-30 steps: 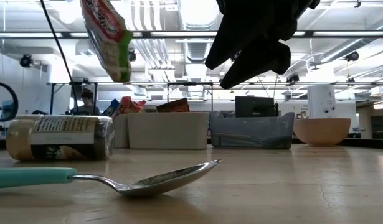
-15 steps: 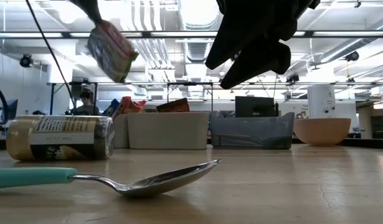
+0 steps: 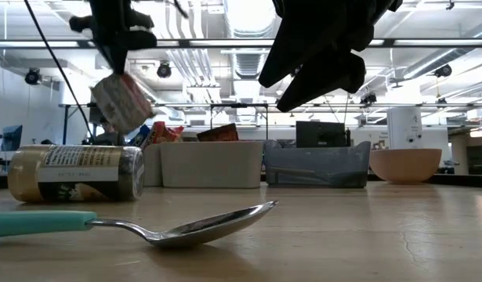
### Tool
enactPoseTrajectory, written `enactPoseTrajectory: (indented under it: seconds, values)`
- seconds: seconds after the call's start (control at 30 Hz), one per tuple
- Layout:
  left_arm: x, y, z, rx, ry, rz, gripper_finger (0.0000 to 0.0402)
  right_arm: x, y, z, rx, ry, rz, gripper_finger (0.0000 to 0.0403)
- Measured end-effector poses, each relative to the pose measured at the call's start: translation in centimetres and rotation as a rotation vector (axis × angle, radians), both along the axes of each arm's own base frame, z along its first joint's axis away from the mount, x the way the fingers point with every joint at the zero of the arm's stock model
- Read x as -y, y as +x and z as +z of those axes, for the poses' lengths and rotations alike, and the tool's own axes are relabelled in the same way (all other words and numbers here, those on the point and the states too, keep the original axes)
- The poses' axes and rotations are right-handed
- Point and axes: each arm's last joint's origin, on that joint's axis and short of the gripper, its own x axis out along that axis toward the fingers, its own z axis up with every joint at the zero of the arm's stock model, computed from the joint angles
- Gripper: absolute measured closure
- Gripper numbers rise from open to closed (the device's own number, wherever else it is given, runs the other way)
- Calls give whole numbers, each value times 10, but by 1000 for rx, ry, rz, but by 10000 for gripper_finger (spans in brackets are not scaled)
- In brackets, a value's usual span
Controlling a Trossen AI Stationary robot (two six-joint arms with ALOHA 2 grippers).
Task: Pick & Place Food Item
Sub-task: Put the green noodle pack into the left gray bin
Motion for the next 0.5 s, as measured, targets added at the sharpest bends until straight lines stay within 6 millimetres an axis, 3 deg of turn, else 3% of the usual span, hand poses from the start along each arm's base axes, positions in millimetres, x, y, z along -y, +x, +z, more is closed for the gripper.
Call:
enactPoseTrajectory:
  seconds: [0.23, 0.5]
  values:
    - [-23, -2, -23, -3, -34, 77, 401, 0, 0, 0, 1, 1, -1, 142]
    - [-27, -10, -49, -83, -77, 106, 401, 0, 0, 0, 2, 0, -1, 142]
